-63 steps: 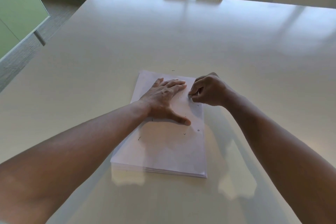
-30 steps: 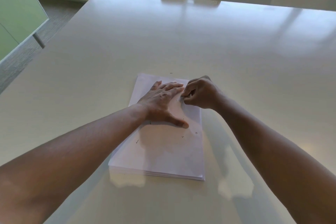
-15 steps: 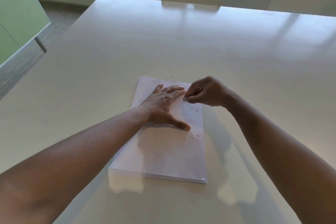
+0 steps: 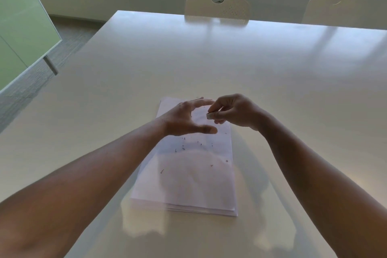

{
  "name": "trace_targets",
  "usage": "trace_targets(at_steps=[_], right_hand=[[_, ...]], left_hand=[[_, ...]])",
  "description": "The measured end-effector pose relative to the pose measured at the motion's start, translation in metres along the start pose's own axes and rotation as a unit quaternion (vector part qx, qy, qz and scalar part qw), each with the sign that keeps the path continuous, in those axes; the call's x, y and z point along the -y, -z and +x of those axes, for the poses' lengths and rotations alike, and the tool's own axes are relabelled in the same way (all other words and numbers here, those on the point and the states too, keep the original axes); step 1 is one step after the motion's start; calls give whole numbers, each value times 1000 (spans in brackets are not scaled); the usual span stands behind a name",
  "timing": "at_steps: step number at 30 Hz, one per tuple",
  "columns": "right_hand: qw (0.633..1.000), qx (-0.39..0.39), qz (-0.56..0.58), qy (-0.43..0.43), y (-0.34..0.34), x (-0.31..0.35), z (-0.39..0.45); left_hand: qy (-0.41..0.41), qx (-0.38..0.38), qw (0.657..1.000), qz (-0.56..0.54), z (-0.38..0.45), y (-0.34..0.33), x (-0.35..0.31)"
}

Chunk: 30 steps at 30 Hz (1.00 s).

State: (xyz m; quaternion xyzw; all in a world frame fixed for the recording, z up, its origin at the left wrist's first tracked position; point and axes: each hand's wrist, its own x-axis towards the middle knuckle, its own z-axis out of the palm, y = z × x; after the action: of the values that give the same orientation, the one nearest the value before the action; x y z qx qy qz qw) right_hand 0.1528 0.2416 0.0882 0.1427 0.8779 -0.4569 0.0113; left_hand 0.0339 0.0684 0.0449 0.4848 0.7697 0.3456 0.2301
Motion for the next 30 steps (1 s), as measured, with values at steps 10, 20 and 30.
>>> trace_targets(at_steps=[10, 20, 30], right_hand=[[985, -5, 169, -21, -9, 13, 1], [967, 18, 251, -30, -8, 22, -1], [969, 21, 245, -37, -10, 27, -5]], left_hand=[[-1, -118, 977, -179, -7, 10, 1], [87, -91, 927, -354, -23, 21, -1], [206, -198, 909, -305, -15, 10, -20]])
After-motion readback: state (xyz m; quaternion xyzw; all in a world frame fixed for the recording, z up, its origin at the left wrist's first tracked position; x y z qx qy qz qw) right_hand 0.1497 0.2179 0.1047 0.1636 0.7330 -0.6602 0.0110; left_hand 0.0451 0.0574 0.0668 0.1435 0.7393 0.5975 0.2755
